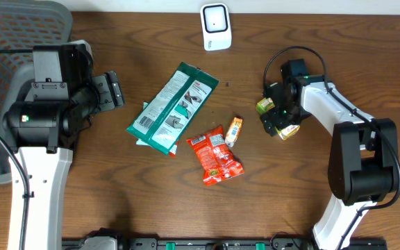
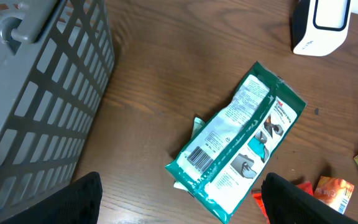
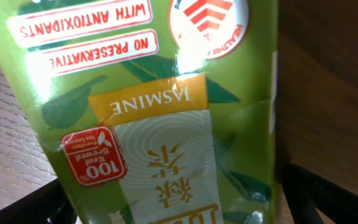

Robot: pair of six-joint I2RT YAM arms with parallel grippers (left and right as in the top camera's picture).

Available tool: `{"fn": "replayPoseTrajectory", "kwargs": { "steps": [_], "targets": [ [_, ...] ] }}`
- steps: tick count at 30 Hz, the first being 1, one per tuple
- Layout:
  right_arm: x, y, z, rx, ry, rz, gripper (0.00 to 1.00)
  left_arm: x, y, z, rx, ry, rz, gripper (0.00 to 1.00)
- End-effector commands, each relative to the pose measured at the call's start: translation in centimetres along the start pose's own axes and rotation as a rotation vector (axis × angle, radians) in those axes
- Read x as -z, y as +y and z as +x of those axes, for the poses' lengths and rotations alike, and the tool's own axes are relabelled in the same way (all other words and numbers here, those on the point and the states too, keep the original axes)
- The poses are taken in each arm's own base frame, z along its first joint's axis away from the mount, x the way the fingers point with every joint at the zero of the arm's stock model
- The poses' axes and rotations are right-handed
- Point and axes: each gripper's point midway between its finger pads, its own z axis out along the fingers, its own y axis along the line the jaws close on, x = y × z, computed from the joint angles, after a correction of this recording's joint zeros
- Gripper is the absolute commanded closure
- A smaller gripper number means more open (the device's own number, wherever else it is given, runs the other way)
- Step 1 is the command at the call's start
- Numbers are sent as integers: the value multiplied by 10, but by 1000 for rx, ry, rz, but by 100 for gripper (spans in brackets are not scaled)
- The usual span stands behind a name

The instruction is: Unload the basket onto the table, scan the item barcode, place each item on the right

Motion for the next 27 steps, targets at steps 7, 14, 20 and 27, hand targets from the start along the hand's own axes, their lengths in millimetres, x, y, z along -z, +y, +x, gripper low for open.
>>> {"fn": "replayPoseTrajectory", "kwargs": {
  "steps": [7,14,20,27],
  "targets": [
    [4,10,-10,-27,-38,-36,43,4,0,-5,9,-15,-5,17],
    [23,16,-24,-73,-93,-79,53,4,0,-5,9,-15,-5,17],
    [56,25,-38,-134,-188,-134,56,4,0,-5,9,-15,-5,17],
    [96,49,-51,-188,-279,-281,62,4,0,-5,9,-15,-5,17]
  ]
}}
